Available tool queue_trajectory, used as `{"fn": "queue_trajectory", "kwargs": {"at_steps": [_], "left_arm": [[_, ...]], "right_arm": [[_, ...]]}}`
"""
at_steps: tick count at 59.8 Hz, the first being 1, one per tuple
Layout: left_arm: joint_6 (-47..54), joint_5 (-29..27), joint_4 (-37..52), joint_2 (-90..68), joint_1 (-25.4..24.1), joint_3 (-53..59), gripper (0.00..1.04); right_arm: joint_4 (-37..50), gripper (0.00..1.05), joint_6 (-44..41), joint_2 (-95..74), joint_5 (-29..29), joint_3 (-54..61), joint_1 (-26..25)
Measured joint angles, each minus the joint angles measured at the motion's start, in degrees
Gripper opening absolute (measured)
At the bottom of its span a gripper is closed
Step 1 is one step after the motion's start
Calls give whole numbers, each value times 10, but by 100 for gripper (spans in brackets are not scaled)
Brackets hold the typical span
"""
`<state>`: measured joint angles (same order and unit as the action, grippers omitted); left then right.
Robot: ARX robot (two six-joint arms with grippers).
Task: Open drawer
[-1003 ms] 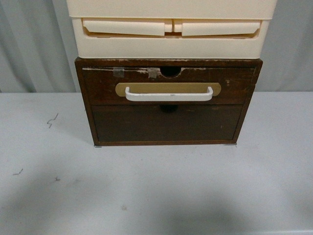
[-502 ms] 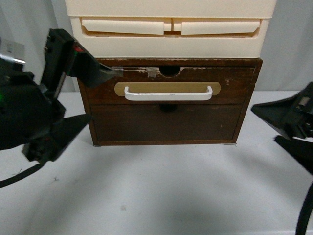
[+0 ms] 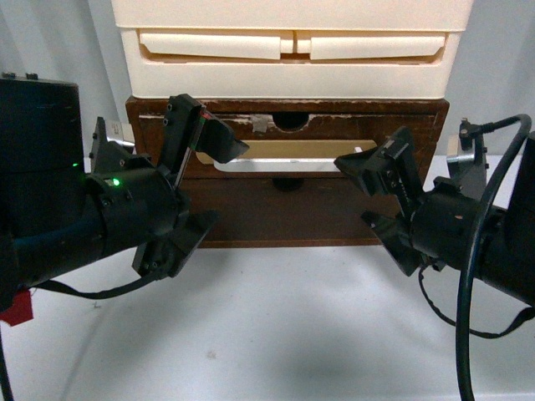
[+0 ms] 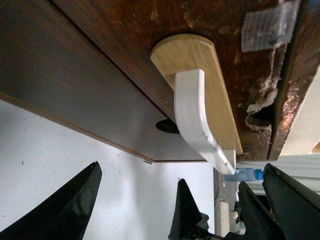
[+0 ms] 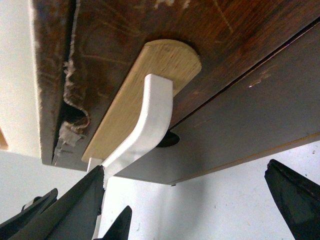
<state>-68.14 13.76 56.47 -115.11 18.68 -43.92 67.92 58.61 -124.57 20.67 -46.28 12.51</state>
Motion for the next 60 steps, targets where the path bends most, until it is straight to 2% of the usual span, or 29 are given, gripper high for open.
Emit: {"fn": "queue_trajectory", "kwargs": {"at_steps": [19,22,25,30,41,49,52,60], "left_arm": [[-27,11,19,-37,-5,-53,98],[-35,13,23,-40,-7,-57,96],[-37,14,24,-43,-10,-61,85],[-44,17,28,-47,-13,-66,69],[-57,17,32,-50,-14,-69,46],[-71,17,34,-59,-15,-69,21],[-87,18,34,-60,-16,-69,17],[-120,19,48,-60,-16,-64,14]], "right_arm": [[32,98,53,-40,-18,-55,19],[39,98,61,-43,-20,-60,24],[35,97,65,-45,-25,-68,26],[24,80,70,-52,-33,-82,32],[22,57,77,-61,-40,-92,33],[27,34,80,-61,-41,-100,36],[28,25,91,-61,-39,-100,37],[44,18,151,-61,-36,-96,40]]}}
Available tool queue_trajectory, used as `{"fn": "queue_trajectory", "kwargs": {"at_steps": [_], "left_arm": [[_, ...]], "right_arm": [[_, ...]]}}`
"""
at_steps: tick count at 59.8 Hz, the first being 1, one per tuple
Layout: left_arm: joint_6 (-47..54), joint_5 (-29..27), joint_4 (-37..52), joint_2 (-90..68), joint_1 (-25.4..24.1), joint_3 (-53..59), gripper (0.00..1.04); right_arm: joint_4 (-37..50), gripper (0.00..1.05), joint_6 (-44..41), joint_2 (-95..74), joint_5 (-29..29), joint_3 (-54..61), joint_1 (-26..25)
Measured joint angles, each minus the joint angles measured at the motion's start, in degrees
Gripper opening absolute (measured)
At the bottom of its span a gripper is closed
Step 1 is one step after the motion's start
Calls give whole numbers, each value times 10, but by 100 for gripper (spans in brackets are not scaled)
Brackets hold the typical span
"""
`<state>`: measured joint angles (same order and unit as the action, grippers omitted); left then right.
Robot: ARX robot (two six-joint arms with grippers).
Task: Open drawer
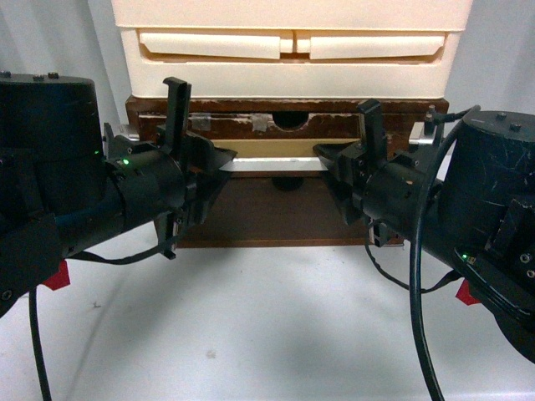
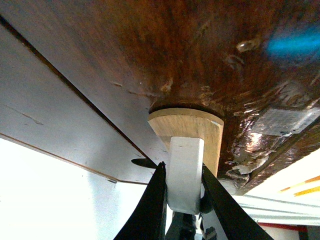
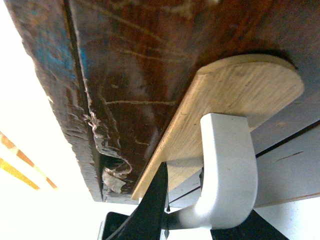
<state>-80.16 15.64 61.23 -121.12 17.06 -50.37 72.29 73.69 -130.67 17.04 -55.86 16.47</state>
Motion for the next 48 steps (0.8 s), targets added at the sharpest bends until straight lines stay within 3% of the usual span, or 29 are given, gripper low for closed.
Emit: {"fn": "queue_trajectory", "kwargs": {"at_steps": [18,29,36,44,48], "left_arm": [[-10,7,42,45,15,86,14],[-9,8,71,104,33,191,13],[25,45,97,156,45,267,36],[67,68,32,253,34,286,59],[86,77,8,282,21,297,65]], "right_arm": [[28,16,30,40,3,84,15],[45,16,49,92,8,198,35],[43,40,2,113,-9,253,46],[23,65,-37,159,-2,303,44],[9,72,-50,183,10,329,40]]}}
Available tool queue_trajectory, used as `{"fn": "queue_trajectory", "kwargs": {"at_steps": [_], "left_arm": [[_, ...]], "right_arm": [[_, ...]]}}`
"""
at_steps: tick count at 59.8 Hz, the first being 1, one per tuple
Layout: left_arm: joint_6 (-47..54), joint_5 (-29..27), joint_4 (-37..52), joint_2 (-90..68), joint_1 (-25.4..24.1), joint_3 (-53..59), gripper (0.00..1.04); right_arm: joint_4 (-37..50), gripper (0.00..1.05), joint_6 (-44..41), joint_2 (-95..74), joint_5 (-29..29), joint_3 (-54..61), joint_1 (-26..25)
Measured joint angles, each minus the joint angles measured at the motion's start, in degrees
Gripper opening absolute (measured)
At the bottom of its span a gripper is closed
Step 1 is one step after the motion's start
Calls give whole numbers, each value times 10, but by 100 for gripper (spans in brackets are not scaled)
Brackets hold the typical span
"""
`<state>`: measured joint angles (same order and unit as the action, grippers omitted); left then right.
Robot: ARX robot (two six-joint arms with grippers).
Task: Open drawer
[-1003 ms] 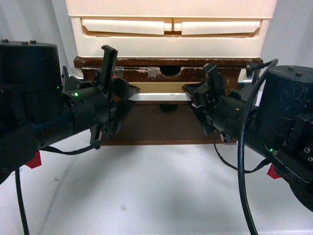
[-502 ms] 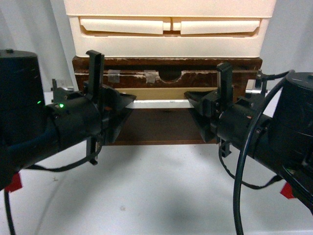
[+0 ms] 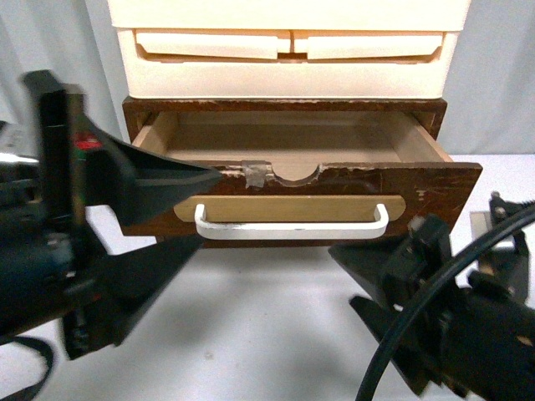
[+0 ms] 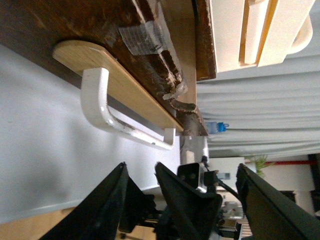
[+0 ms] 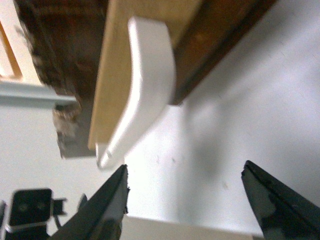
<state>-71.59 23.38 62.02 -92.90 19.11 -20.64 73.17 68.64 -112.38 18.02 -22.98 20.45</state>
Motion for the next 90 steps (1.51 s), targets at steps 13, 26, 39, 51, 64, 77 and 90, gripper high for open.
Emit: {"fn": "queue_trajectory", "kwargs": {"at_steps": [13,26,39,51,64,77,90], "left_arm": [[353,-198,-24,129,-24,69,80],[621,-364,-13,233,-73,135,47],[700,-316,-112,367,-112,181,1],[706,-283,-202,488,-146,195,2],[706,-235,-287,589,-193,201,2],[706,-234,-357,663,-191,201,2],[706,-234,-419,728,-191,201,2]], "right_arm": [[7,79,-259,106,-208,60,8],[8,45,-571,221,-343,148,-58],[-34,2,-675,384,-284,203,-105],[-157,2,-683,534,-250,224,-139],[-337,2,-683,717,-187,223,-204],[-420,2,-683,803,-182,223,-207],[-488,2,-683,878,-182,223,-207]]}}
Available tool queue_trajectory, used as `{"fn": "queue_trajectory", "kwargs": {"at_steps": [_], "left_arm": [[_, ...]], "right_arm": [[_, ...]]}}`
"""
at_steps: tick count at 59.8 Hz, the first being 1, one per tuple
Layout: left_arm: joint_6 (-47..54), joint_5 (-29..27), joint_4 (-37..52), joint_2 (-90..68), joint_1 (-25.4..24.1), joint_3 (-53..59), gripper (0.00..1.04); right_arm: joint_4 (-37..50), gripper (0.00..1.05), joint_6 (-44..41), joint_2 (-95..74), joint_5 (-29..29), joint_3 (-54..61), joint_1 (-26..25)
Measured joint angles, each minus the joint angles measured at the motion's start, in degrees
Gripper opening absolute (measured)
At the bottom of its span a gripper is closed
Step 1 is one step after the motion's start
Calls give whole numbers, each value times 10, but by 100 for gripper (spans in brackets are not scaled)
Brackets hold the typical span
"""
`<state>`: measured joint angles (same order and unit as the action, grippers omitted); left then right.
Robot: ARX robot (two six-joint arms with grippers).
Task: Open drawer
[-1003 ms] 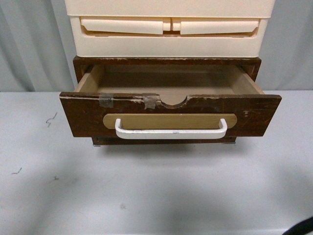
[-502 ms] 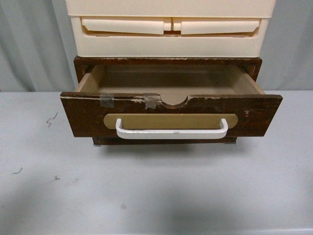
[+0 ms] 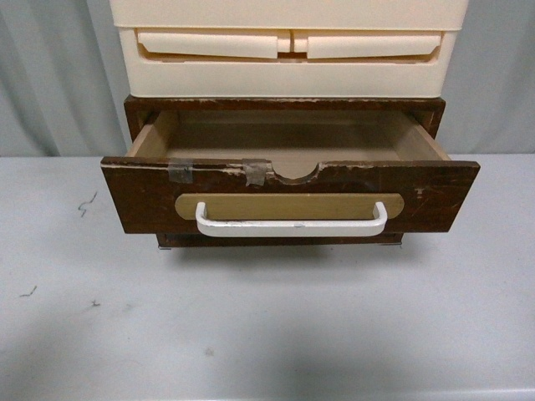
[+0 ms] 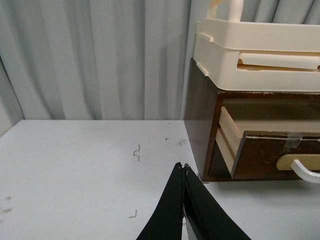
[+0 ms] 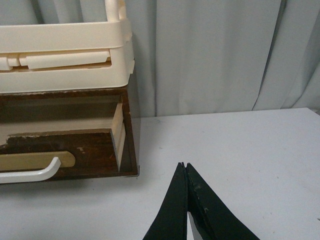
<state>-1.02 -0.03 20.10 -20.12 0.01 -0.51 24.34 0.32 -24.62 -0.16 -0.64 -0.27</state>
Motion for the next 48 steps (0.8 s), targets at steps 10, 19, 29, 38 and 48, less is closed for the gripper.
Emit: {"fn": "queue_trajectory", "kwargs": {"at_steps": [10,19,29,38,48], "left_arm": [[0,0,-33,34,0,0,2],[0,0,-69,69,0,0,2],[0,0,-154,135,0,-2,2],[0,0,-203,199,0,0,16],[0,0,-203,199,0,0,98]], "right_arm": [[-37,2,0,43,0,0,0],[-81,2,0,85,0,0,0],[-132,2,0,136,0,0,0],[-246,20,-2,244,2,0,0],[-246,98,-2,244,1,0,0]]}}
